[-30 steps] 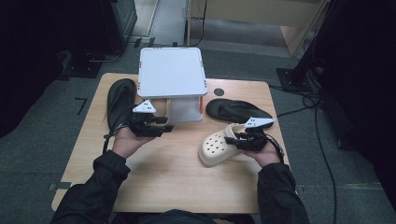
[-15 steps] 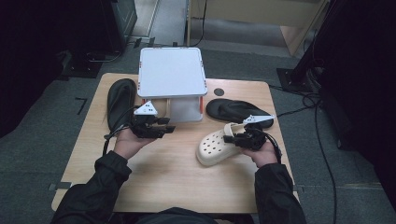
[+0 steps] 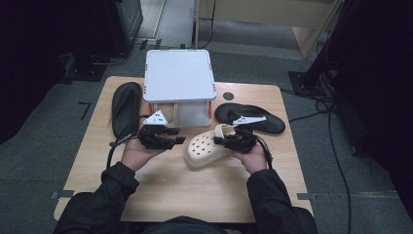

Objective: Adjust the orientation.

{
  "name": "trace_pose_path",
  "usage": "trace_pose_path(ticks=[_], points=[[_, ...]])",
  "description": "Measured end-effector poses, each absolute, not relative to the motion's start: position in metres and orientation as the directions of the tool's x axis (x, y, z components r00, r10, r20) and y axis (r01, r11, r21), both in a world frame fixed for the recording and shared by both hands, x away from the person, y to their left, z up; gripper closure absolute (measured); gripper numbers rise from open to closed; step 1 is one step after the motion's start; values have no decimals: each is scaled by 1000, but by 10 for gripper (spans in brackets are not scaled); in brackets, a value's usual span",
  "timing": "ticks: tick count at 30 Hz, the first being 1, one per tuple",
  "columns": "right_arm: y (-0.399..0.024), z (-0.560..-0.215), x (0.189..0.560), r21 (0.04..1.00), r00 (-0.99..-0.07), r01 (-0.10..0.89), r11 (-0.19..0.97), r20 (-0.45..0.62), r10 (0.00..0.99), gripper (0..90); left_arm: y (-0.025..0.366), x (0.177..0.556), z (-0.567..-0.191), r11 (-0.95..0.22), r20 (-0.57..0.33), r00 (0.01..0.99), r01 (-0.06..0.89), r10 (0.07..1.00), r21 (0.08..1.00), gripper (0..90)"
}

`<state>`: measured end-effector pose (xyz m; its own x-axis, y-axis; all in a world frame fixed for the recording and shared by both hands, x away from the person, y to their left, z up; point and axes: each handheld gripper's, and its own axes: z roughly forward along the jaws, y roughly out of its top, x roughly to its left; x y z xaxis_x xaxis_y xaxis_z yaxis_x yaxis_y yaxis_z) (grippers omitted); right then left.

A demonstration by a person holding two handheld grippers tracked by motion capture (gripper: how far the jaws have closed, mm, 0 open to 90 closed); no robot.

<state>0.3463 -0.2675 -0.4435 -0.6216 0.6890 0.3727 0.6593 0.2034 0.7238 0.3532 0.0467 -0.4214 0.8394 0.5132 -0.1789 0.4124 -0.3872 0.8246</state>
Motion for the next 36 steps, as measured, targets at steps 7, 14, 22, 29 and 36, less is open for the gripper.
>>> trace_pose_path(ticks=[7,14,22,29,36], points=[[-256,-450,351,723,-615,660,204,365,699,752,50,350,-424,-379,-205,821,448,533,810,553],[-256,-452,354,726,-625,651,219,350,698,715,43,348,-431,-412,-190,826,447,530,794,549],[-265,-440,347,758,-663,592,274,264,701,610,34,343,-437,-423,-191,831,447,522,788,536],[-293,-427,341,789,-650,569,232,259,714,768,27,337,-442,-427,-203,832,455,515,781,573],[-304,-447,354,759,-629,596,261,239,740,808,19,336,-454,-457,-190,834,458,518,763,577]])
